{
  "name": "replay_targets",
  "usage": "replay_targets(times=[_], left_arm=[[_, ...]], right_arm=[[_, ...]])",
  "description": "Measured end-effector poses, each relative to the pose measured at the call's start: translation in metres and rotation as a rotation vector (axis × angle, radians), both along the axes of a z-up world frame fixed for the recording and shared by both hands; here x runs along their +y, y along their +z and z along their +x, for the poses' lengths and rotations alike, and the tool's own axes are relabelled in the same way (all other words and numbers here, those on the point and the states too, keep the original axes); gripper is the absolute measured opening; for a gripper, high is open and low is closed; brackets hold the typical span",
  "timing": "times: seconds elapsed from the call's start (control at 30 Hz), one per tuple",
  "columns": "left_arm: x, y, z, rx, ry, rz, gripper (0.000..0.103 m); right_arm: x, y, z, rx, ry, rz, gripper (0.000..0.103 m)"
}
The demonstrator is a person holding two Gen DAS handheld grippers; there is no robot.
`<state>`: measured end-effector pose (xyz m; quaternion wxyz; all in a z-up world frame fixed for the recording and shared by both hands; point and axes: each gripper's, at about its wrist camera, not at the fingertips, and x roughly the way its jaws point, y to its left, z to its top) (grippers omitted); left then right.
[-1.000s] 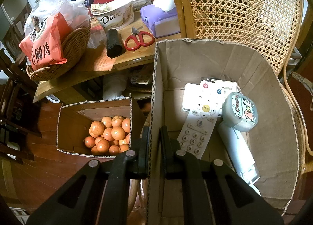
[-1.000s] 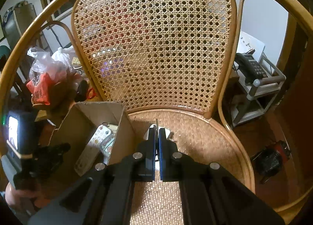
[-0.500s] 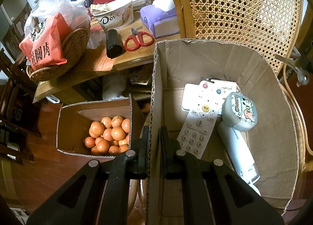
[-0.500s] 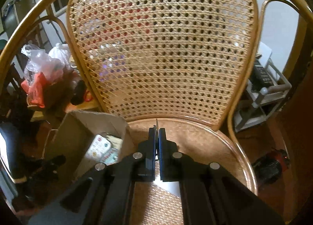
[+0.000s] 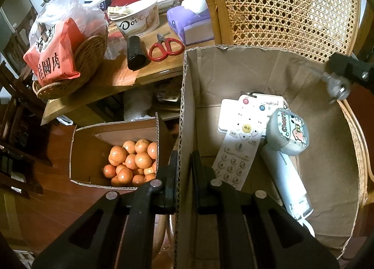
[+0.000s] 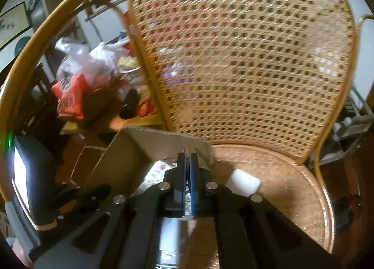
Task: Organize rigid objects
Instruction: 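Lift the keys with the right gripper into the cardboard box and release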
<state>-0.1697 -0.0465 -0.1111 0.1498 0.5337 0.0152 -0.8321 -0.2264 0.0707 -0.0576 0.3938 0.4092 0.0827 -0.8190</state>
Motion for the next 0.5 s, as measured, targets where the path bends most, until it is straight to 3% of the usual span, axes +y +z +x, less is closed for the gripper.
replay_targets(times=[0.23,0.5], left_arm=[[-0.003,0.001,0.002,0.002,0.005,0.004,0.009],[-0.004,0.002,0.003,0.007,0.012,0.004,0.009]], right_arm=[[-0.020,-0.021,0.011,-0.031,0.055,0.068,0.004],[-0.023,-0.023,0.026,0.025,0.107,0.116,0.005]])
